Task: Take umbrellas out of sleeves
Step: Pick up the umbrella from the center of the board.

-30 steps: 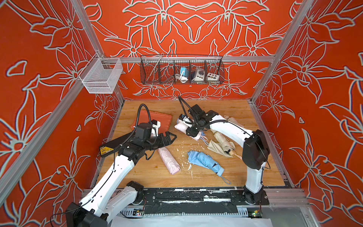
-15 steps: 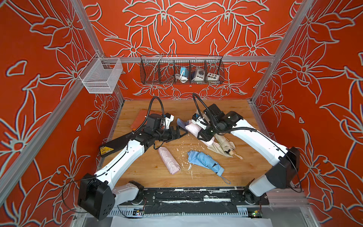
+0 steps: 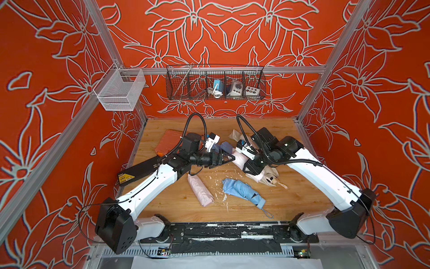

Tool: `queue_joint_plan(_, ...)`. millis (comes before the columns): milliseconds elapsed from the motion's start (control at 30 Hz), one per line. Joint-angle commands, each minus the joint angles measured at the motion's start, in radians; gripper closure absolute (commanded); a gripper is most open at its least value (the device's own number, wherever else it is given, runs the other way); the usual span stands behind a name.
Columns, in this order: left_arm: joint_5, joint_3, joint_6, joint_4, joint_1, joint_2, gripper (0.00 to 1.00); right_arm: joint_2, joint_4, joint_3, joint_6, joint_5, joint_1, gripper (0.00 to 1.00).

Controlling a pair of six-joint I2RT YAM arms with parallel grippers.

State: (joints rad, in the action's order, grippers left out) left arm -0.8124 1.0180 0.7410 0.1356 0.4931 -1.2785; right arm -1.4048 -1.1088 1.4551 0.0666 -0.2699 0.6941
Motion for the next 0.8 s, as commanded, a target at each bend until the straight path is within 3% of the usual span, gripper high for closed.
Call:
queue_joint_plan(0,-0.022,0.036,0.014,-0.03,0.007,-0.032,0.05,0.024,0.027,0.009,-0.024,-0.033,0.005,0.65)
queue_joint_plan(767,-0.015,0.058,0.036,-0.045,0.03,-0.082,0.11,0.001,0.091,0.041,-0.044,-0.097,0.055,0.67)
